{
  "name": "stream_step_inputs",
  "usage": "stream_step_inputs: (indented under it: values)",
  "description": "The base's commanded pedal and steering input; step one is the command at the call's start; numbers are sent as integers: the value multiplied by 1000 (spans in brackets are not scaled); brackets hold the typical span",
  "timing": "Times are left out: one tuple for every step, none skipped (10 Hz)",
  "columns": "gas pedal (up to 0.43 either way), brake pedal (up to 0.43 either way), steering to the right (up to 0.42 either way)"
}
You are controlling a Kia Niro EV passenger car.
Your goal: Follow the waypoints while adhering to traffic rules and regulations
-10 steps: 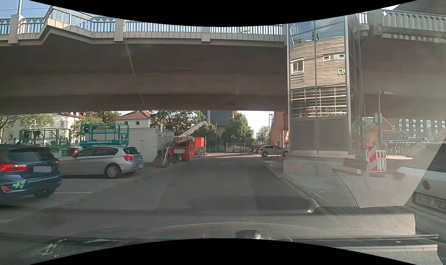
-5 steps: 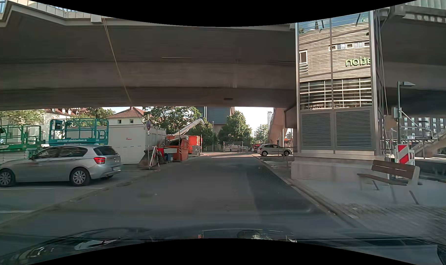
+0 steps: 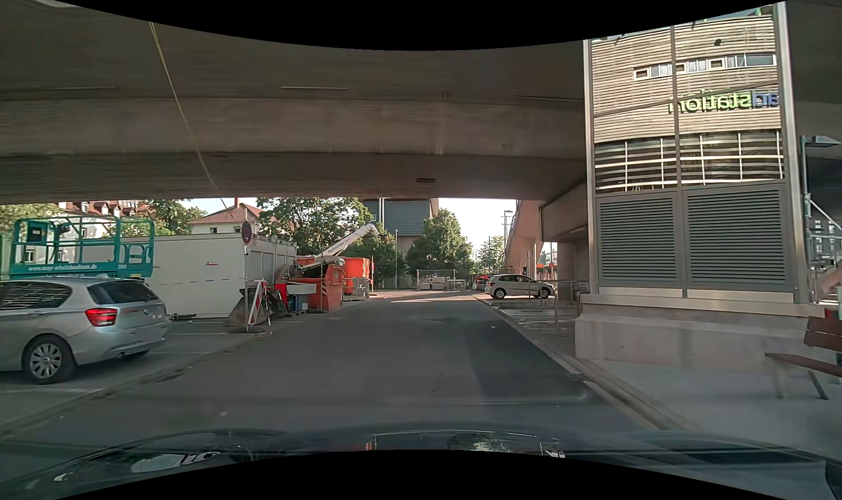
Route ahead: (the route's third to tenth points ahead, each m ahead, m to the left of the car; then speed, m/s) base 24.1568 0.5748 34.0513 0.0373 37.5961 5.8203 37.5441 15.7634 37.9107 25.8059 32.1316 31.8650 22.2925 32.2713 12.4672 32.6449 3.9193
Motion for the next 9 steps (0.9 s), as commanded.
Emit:
stream_step_inputs:
  values:
    - [28,0,10]
    - [28,0,8]
    - [28,0,5]
    - [28,0,6]
    - [28,0,7]
    - [28,0,8]
    - [28,0,8]
    - [28,0,7]
    - [28,0,4]
